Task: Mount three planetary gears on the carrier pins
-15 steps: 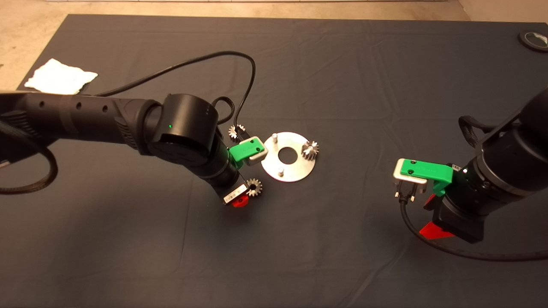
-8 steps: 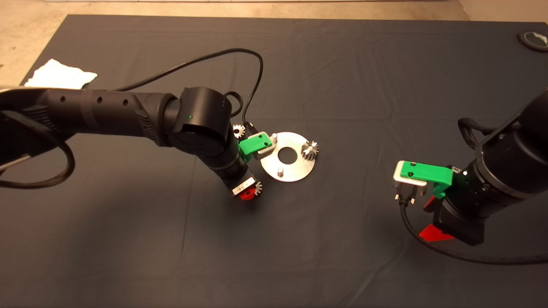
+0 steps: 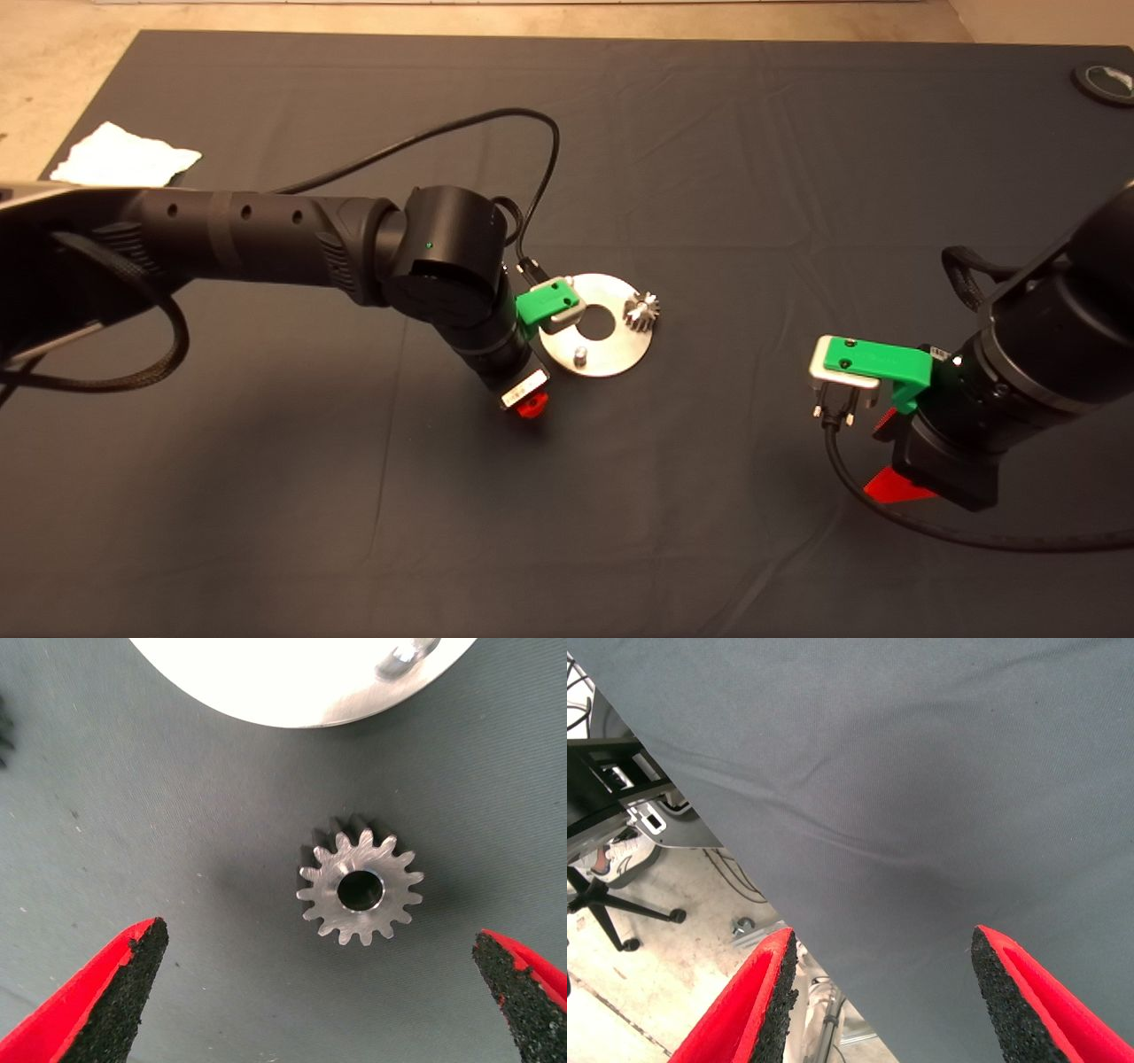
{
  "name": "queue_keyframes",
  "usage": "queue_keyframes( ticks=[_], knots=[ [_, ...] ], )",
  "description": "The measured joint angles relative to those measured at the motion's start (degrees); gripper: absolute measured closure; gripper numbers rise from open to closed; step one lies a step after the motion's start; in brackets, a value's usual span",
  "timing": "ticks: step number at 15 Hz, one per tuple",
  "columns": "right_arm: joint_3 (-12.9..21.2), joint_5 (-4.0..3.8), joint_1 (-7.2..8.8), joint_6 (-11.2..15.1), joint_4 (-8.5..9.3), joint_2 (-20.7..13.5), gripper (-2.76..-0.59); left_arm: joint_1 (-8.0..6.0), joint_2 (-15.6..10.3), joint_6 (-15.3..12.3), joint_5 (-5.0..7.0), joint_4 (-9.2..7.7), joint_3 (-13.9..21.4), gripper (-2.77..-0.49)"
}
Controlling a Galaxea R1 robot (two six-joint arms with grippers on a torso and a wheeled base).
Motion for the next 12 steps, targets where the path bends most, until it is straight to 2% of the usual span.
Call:
queue_keyframes(
  ticks=[6, 12],
  knots=[
    [0.0, -0.03, 0.0, 0.0, 0.07, 0.4, -1.44, 0.43, 0.3, -3.0, -0.02, 0.0, 0.0, -2.5],
    [0.0, 0.03, 0.0, 0.0, 0.11, 0.7, -1.44, 0.88, 0.7, -4.7, 0.02, 0.09, 0.0, -2.5]
  ],
)
